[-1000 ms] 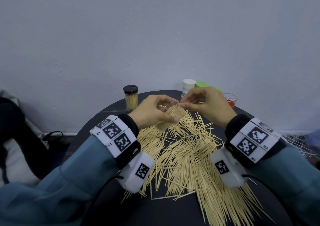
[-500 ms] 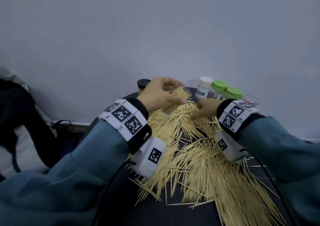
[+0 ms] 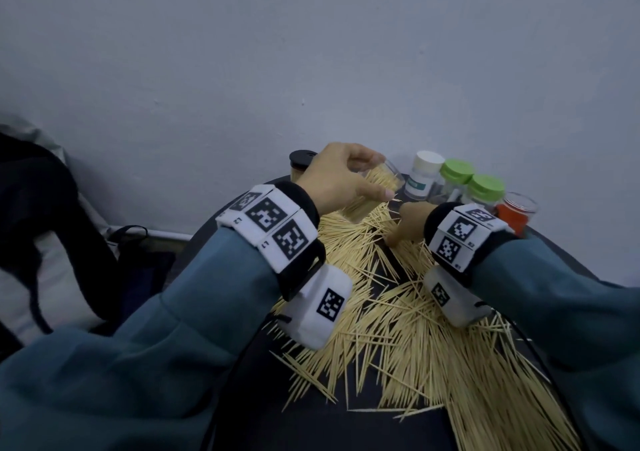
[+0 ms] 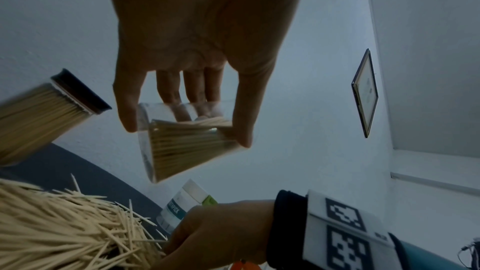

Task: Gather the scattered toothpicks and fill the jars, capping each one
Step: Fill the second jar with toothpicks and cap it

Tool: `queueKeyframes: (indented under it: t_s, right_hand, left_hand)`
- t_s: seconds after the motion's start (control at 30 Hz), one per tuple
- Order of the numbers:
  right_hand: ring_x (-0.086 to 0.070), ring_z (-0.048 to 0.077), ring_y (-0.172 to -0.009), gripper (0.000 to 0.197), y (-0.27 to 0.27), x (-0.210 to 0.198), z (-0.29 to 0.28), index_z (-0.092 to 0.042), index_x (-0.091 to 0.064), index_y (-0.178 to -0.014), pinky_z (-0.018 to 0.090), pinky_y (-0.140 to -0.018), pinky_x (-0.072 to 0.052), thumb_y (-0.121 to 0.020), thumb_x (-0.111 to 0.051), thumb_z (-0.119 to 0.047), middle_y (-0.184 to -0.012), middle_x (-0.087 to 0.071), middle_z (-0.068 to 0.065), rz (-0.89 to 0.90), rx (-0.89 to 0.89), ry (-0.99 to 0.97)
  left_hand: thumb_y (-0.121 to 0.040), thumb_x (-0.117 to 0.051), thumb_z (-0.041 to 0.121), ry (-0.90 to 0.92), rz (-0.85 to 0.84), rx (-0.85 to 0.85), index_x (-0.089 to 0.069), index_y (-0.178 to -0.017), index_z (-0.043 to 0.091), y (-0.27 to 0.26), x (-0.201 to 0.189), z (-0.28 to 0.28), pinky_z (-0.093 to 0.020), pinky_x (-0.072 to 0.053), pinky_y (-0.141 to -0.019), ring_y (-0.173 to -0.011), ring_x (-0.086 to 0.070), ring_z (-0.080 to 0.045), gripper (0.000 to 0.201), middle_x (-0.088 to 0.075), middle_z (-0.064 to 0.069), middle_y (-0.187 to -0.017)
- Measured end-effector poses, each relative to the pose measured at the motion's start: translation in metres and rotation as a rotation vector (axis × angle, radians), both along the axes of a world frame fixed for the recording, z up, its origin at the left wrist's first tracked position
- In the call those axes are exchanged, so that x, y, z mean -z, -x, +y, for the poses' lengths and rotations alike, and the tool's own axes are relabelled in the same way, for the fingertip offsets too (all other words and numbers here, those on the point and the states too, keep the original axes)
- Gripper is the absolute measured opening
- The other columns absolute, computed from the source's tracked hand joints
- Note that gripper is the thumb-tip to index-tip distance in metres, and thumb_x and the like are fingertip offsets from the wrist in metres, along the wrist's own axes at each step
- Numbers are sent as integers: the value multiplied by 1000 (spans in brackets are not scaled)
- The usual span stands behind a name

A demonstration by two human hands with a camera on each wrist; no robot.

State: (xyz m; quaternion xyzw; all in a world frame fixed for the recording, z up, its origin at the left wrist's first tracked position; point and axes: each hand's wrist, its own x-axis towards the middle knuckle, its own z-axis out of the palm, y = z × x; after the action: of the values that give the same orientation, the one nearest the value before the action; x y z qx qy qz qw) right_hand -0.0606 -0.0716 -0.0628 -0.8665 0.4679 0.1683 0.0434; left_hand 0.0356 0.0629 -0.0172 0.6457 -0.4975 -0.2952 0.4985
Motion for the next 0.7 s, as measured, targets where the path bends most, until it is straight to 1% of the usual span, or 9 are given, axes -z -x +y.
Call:
queueKeyframes:
  t_s: [0.13, 0.33, 0.4, 0.43, 0.5, 0.53, 0.6, 0.63, 0.7]
  right_hand:
    - [-56, 26, -110, 51, 4, 0, 6, 0, -52, -121, 32, -87, -45, -86, -62, -37, -119, -58, 13, 8, 0, 13]
    - [-52, 26, -116, 45, 10, -2, 9, 1, -49, -125, 30, -90, -42, -92, -54, -29, -127, -54, 14, -6, 2, 6]
    - [-52, 24, -108, 41, 14, -4, 8, 1, -50, -125, 29, -85, -42, -94, -50, -25, -119, -55, 13, -26, 17, -13]
    - [-51, 22, -100, 37, 16, -6, 7, 1, -52, -122, 27, -79, -41, -94, -49, -23, -112, -55, 12, -49, 26, -41]
    - [-47, 19, -90, 23, 21, -10, 6, -3, -57, -107, 24, -63, -38, -94, -49, -20, -102, -53, 11, -105, 39, -107]
    - [-46, 19, -88, 16, 25, -10, 4, -6, -56, -96, 21, -59, -35, -95, -48, -19, -99, -51, 11, -134, 43, -148]
    - [-48, 19, -79, 22, 32, -11, 0, -13, -51, -75, 17, -59, -35, -96, -45, -18, -93, -51, 10, -188, 40, -241]
    - [-48, 16, -70, 28, 37, -12, -1, -14, -50, -70, 18, -60, -36, -97, -44, -18, -86, -54, 9, -227, 49, -298]
    - [-46, 12, -60, 35, 46, -14, -2, -11, -55, -67, 21, -62, -39, -98, -43, -19, -74, -58, 5, -357, 99, -455]
  left_hand:
    - [-72, -78, 10, -4, -4, 4, -58, -124, 14, 2, 0, 1, -25, -40, -92, -105, -51, -8, 56, -56, 6, -107]
    - [-70, -79, 11, -11, -12, 0, -59, -122, 15, 2, 1, 2, -32, -43, -99, -111, -54, -13, 56, -58, 4, -110]
    - [-70, -79, 11, -5, -16, 4, -59, -121, 15, 3, 1, 2, -31, -43, -99, -109, -54, -12, 55, -58, 4, -109]
    - [-70, -79, 11, -2, -17, 5, -59, -121, 14, 3, 1, 2, -29, -42, -97, -108, -54, -11, 55, -58, 4, -109]
    - [-71, -79, 11, 0, -21, 9, -58, -122, 14, 3, 1, 2, -26, -41, -94, -107, -53, -10, 55, -57, 5, -108]
    - [-71, -79, 11, -2, -24, 13, -58, -123, 15, 4, 1, 2, -25, -40, -93, -106, -52, -9, 56, -56, 5, -108]
    - [-71, -79, 11, -9, -29, 20, -58, -123, 15, 5, 1, 3, -25, -40, -94, -107, -52, -9, 56, -56, 5, -109]
    - [-71, -79, 11, -12, -31, 21, -58, -123, 15, 6, 1, 3, -26, -40, -94, -107, -52, -10, 56, -56, 5, -109]
    - [-70, -79, 12, -19, -36, 24, -58, -123, 16, 8, 2, 3, -27, -40, -95, -106, -52, -10, 57, -56, 6, -109]
